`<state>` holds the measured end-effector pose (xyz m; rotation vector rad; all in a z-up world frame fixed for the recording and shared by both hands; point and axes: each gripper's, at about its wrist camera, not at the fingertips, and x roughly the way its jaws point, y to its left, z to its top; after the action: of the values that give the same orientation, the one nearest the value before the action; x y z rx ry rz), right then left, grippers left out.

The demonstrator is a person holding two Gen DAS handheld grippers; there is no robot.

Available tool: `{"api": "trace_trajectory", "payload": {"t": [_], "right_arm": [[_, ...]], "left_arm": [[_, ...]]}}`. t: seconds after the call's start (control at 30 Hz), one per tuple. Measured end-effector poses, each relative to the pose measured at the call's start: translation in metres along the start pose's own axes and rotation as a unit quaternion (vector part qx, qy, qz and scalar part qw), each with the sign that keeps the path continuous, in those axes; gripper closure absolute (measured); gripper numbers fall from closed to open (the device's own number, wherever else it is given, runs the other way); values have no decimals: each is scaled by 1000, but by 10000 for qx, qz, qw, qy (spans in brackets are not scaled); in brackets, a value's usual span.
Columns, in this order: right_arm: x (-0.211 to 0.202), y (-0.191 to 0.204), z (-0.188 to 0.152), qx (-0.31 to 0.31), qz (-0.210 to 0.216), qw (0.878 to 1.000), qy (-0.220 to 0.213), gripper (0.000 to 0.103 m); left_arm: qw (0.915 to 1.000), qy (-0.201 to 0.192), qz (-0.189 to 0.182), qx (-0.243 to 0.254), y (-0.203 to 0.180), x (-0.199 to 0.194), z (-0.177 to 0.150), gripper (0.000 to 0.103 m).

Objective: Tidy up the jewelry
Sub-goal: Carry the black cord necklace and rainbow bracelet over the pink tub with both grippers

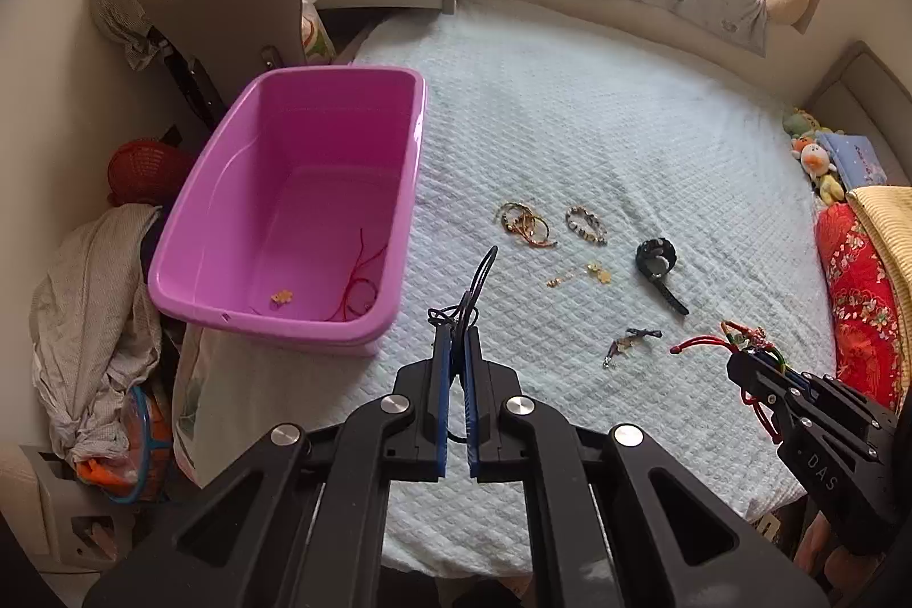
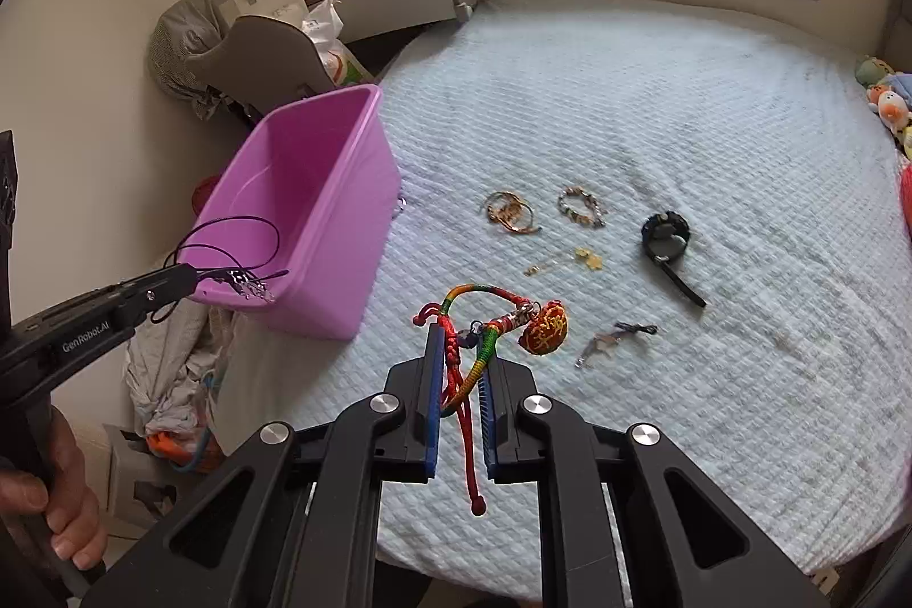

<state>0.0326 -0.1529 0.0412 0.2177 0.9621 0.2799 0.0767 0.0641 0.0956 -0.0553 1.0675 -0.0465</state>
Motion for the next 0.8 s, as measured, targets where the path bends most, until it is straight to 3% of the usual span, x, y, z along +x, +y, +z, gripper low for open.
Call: {"api": "trace_trajectory", "payload": {"t": [0.2, 0.5, 0.8], "right_arm": [[14, 58, 37, -68, 99, 9999, -107, 92], [68, 141, 87, 13, 199, 9998, -1, 92], [132, 203, 120, -97, 175, 9988, 443, 92]], "left_arm": [[9996, -113, -107, 240, 37, -1, 31, 98], [9978, -118, -250, 599, 114, 20, 69, 98], [9973, 108, -315, 654, 172, 62, 91, 98]]}}
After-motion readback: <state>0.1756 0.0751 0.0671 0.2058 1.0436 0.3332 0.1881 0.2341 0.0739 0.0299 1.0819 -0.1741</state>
